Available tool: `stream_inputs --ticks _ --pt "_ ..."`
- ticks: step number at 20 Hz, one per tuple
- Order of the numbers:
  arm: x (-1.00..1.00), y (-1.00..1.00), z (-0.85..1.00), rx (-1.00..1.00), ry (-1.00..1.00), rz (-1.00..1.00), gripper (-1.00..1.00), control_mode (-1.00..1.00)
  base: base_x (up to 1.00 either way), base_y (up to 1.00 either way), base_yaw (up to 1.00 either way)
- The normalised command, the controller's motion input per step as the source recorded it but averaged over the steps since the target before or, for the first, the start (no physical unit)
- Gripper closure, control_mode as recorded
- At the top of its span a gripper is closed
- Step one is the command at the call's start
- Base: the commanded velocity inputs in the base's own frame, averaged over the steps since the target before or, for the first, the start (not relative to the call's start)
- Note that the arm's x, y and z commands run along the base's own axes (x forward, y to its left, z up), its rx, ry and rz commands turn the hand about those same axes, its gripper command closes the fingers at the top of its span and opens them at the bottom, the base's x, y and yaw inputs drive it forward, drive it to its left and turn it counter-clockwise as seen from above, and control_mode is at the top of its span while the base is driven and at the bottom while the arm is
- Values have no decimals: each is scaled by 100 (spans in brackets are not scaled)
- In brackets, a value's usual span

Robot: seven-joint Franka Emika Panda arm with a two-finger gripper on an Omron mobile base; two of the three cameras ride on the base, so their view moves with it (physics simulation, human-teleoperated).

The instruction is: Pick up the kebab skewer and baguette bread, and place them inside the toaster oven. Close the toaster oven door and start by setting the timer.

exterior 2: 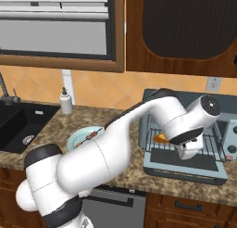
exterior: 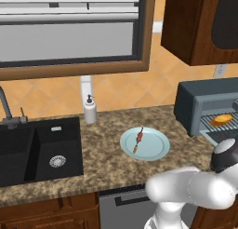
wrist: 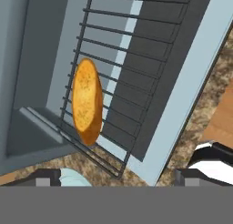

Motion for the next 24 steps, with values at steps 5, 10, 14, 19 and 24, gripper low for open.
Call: stream_inputs --ticks 5,10,14,19,24 --pt "-42 100 0 -20 0 10 -100 -100 0 0 0" --pt "6 100 0 -8 3 10 -100 -100 0 0 0" --pt "1 100 2 -3 15 24 -100 -100 0 0 0" --pt "0 99 -1 -9 6 24 -100 -100 0 0 0" --pt "24 95 -19 -14 0 11 -100 -100 0 0 0"
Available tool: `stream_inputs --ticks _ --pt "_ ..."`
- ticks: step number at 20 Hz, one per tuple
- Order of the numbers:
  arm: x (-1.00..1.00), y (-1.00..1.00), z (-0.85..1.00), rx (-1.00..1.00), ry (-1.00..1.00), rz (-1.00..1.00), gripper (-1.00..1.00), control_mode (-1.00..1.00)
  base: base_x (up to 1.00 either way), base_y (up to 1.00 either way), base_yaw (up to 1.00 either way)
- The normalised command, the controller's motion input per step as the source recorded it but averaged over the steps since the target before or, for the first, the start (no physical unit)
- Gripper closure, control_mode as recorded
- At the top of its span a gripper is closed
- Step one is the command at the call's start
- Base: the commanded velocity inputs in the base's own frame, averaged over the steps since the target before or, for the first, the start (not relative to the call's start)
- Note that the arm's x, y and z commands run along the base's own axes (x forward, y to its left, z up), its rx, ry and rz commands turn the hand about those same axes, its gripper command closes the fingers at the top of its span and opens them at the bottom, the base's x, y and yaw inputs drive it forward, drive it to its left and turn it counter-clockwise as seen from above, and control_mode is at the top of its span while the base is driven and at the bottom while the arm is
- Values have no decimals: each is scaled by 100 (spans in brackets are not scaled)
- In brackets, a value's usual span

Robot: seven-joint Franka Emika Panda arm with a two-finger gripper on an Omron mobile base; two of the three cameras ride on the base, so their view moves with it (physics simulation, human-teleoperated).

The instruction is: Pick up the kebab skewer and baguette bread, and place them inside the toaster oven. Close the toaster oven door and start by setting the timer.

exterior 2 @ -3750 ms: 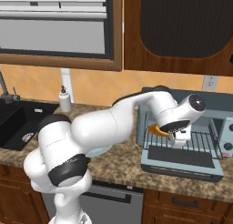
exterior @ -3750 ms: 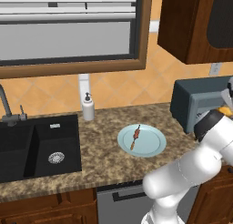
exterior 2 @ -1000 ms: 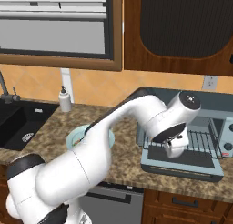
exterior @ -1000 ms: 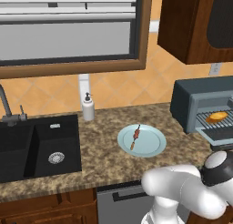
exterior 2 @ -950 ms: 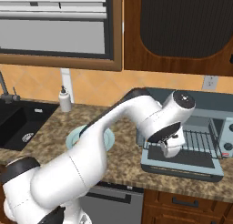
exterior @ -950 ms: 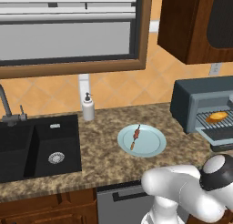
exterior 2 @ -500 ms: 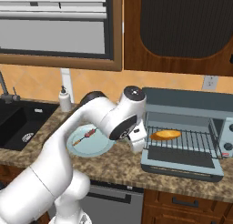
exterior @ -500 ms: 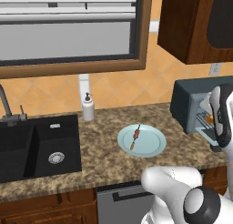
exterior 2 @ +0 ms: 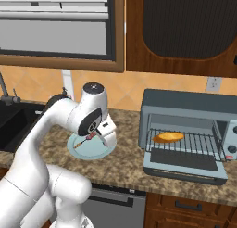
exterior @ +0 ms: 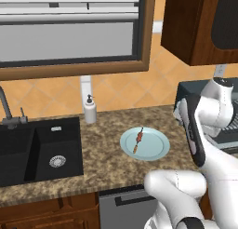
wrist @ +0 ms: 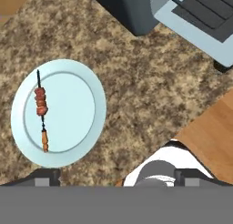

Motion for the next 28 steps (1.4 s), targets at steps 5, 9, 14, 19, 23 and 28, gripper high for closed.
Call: stream_inputs --ticks 5,9,14,19,23,28 --pt "45 74 -31 -10 0 8 -100 -100 0 0 0" --pt "63 19 -18 0 0 18 -100 -100 0 0 0" --pt "61 26 -9 0 7 15 -100 -100 0 0 0" --pt "40 14 -14 -2 17 8 -100 -100 0 0 0" --pt "55 13 -10 0 11 5 -100 -100 0 0 0" --pt "51 27 -31 0 14 3 -100 -100 0 0 0"
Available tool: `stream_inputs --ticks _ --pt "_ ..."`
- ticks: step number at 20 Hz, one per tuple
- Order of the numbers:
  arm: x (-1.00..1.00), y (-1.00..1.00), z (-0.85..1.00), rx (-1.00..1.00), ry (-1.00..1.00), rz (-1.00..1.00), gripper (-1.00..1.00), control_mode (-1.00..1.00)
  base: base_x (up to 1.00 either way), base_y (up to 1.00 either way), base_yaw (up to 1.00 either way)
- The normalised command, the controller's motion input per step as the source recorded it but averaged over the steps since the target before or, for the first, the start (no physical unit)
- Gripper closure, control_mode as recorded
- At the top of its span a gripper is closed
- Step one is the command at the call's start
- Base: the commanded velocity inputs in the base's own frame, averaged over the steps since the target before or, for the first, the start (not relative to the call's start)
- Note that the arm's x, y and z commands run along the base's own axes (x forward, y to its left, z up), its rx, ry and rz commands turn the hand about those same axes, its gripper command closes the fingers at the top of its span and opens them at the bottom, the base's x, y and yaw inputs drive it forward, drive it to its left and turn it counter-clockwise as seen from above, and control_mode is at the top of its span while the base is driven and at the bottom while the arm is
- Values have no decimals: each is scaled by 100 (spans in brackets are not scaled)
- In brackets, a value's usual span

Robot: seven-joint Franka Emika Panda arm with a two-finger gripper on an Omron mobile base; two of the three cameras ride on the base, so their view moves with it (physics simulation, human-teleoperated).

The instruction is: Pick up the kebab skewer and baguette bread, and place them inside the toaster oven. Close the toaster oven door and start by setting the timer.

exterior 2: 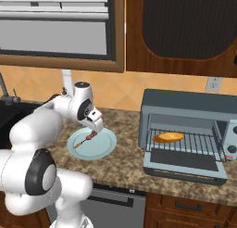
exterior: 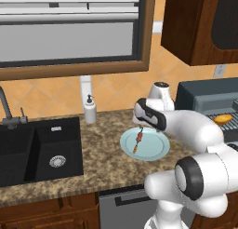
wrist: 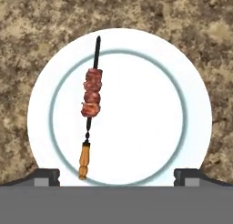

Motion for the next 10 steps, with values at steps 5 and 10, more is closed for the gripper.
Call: stream_inputs --ticks 5,10 --pt "53 10 -49 0 3 3 -100 -100 0 0 0" --pt "37 3 -67 0 0 4 -100 -100 0 0 0"
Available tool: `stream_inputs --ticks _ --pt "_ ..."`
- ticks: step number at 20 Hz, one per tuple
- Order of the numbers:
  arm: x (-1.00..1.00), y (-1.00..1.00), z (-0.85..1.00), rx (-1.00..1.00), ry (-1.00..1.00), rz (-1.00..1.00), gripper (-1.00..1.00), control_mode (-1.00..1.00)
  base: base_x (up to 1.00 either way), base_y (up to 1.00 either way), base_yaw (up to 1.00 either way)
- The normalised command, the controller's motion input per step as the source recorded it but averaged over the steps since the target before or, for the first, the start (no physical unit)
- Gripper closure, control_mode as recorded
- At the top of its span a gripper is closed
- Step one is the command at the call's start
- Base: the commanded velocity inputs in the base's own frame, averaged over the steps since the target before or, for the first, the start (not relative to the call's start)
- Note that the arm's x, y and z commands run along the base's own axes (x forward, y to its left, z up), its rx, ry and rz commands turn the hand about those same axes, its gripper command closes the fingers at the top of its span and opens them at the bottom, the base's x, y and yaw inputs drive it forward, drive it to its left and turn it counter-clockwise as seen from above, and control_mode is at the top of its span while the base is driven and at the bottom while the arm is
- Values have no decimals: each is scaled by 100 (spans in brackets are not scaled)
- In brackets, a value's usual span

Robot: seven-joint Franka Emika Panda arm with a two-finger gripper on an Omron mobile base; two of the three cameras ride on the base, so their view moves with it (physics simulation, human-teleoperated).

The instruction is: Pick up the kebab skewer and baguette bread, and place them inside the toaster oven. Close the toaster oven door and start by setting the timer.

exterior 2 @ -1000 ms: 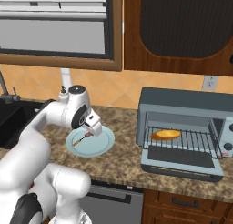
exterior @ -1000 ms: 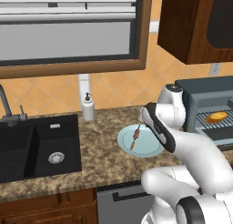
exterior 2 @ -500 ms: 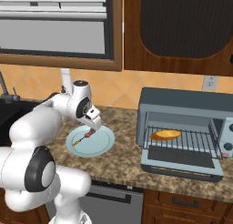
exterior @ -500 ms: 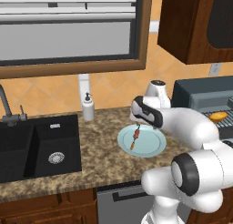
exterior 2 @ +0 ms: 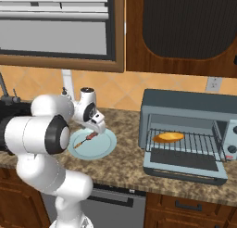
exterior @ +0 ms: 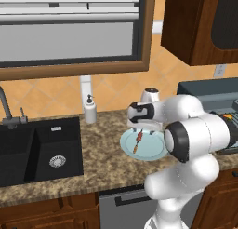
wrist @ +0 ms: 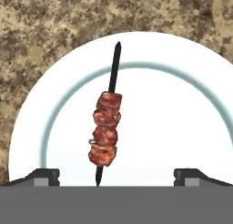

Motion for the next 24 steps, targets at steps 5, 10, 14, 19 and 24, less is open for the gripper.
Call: stream_inputs --ticks 5,10,14,19,24 --pt "18 1 -41 0 1 4 -100 -100 0 0 0" --pt "9 5 -29 0 0 2 -100 -100 0 0 0" --pt "2 6 -38 0 0 1 -100 -100 0 0 0" --pt "1 1 -25 0 0 0 100 -100 0 0 0" --pt "2 2 -22 0 0 0 100 -100 0 0 0"
